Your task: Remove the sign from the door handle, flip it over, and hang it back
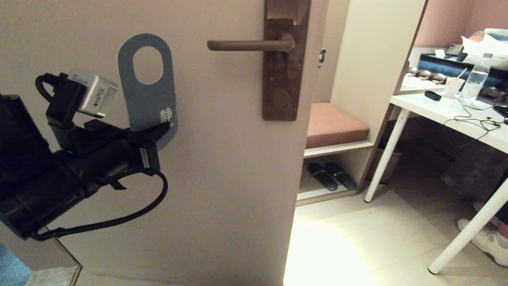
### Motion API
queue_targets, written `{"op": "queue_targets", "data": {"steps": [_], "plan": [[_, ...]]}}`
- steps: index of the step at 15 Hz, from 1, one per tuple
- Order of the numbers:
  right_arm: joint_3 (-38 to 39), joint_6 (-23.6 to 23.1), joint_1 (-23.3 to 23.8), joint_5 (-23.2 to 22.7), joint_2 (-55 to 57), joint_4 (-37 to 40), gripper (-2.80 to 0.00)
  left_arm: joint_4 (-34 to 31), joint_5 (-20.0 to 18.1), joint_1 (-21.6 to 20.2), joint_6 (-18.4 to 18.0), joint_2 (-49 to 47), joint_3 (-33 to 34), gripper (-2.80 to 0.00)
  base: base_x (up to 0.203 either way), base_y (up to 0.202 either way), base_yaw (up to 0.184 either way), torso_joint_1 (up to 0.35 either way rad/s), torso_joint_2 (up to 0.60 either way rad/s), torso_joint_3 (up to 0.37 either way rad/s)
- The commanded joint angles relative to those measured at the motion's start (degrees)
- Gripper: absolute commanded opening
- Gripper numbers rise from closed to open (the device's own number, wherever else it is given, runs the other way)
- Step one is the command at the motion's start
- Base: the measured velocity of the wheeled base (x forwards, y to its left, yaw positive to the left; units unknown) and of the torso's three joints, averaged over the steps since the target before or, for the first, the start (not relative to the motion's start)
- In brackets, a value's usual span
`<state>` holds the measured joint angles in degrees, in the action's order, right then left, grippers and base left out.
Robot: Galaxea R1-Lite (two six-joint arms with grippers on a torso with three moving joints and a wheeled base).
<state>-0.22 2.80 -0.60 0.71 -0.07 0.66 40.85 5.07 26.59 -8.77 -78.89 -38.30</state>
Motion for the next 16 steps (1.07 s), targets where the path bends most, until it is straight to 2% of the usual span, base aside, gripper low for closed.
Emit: {"op": "queue_targets", "data": {"steps": [1, 11, 16], "plan": [[0.0, 0.0, 0.0, 0.0, 0.1, 0.0, -2.8, -1.4, 0.3, 0.0, -0.2, -2.0, -3.0, -2.8, 0.0, 0.0, 0.0, 0.0, 0.0, 0.0], [0.0, 0.0, 0.0, 0.0, 0.1, 0.0, -2.8, -6.8, 0.3, 0.1, -0.8, -7.5, -14.1, -2.8, 0.0, 0.0, 0.0, 0.0, 0.0, 0.0], [0.0, 0.0, 0.0, 0.0, 0.1, 0.0, -2.8, -10.0, 0.6, 0.7, -0.8, -7.8, -15.7, -2.8, 0.0, 0.0, 0.0, 0.0, 0.0, 0.0]]}}
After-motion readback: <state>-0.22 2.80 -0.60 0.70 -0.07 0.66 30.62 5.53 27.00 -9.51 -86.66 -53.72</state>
